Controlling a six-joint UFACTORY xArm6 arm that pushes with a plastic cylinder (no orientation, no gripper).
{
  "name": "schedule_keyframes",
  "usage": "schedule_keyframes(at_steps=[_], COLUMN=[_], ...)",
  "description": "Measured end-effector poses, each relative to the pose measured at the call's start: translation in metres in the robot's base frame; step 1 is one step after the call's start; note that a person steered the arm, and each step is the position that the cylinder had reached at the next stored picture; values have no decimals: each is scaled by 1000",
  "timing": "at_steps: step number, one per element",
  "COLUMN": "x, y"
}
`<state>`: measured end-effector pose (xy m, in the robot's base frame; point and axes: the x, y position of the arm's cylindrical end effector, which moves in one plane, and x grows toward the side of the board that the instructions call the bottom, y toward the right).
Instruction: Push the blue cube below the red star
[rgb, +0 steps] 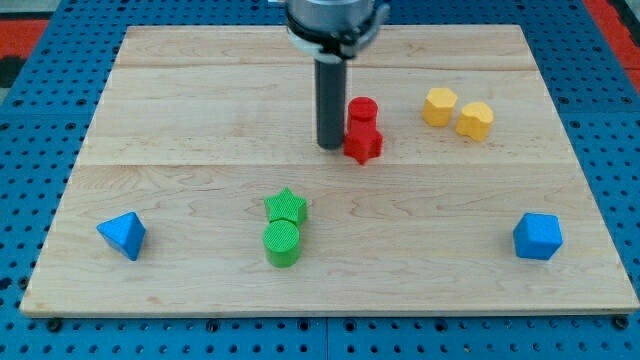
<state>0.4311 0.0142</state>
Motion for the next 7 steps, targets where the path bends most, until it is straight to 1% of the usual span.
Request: schedule_keyframes(at_steps=[1, 2, 3, 4, 5, 6, 7], x=[36, 61, 49, 59, 128, 139, 101], y=[3, 101, 216, 281, 253, 201, 159])
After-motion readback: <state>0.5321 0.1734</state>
